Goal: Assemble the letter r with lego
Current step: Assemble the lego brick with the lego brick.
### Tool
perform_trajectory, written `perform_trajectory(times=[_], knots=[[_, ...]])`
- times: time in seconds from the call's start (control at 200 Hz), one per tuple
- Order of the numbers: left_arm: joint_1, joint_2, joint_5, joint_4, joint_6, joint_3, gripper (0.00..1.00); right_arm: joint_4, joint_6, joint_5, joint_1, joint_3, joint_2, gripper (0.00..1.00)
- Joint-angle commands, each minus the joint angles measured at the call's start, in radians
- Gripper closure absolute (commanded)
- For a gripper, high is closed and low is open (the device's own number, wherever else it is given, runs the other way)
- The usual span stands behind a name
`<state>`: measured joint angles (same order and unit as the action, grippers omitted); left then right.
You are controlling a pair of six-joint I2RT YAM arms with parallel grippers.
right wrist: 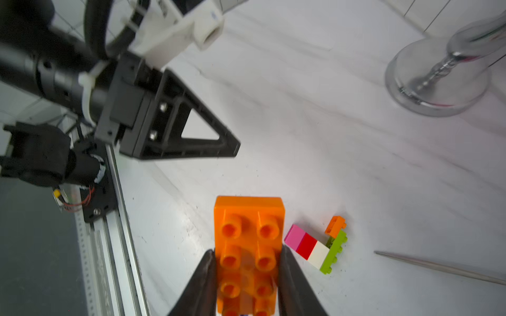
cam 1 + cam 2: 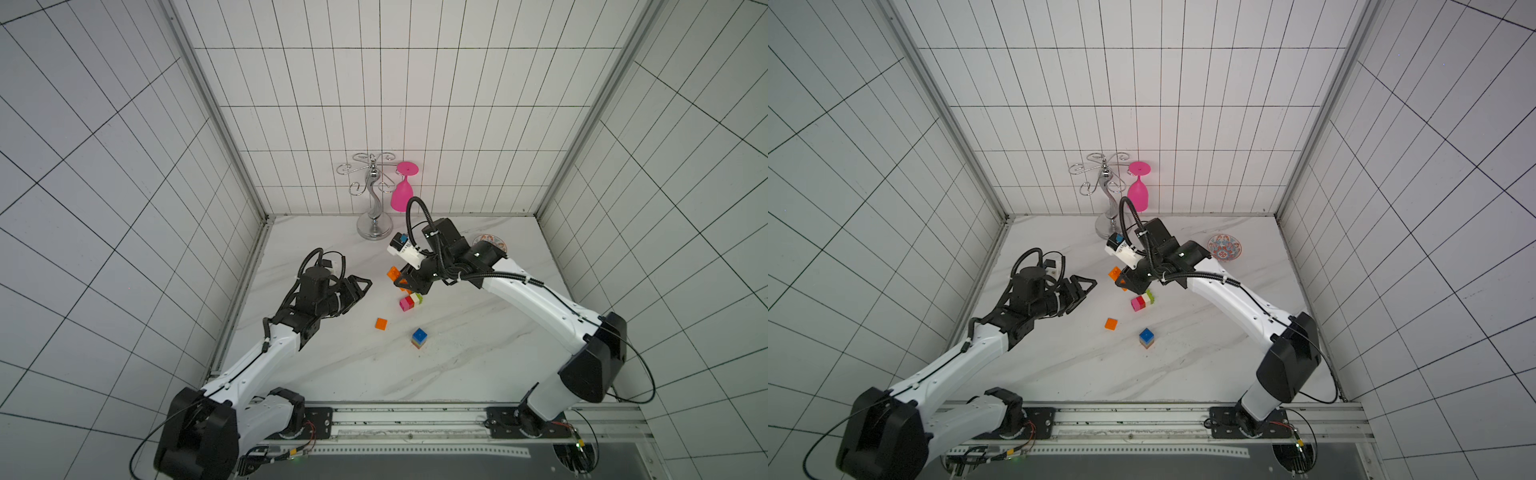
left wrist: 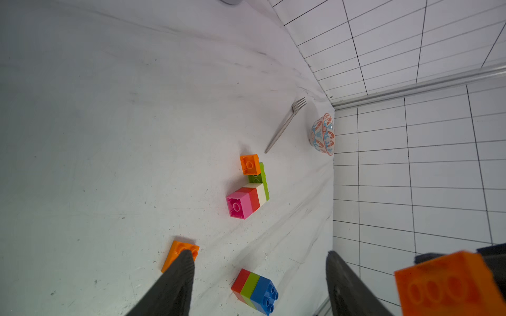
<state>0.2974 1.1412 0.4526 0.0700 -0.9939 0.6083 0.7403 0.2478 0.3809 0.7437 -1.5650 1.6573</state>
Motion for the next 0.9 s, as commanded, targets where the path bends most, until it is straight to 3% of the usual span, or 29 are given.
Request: perform_trajectory(times=[0.0, 0.175, 0.35, 0.52, 0.895], knots=[[-0.040, 0.075, 0.165, -0.187, -0.109, -0.055, 0.36, 0.207, 0.148, -0.074, 0.043, -0.087, 0.100, 1.00], [-0.063, 0.192, 0.235, -0.302, -0.151, -0.100, 0.38, 0.274, 0.201, -0.192, 0.104, -0.145, 0.249, 1.00], [-0.119, 0.241, 0.246, -0.333, -0.170, -0.161, 0.40, 0.310, 0.192, -0.203, 0.133, -0.200, 0.364, 1.00], [-0.196, 0.268, 0.295, -0.410, -0.197, -0.221, 0.40, 0.322, 0.183, -0.257, 0.163, -0.222, 0.426, 1.00], [-0.224, 0.278, 0.313, -0.406, -0.191, -0.232, 0.40, 0.328, 0.143, -0.332, 0.203, -0.254, 0.514, 1.00]])
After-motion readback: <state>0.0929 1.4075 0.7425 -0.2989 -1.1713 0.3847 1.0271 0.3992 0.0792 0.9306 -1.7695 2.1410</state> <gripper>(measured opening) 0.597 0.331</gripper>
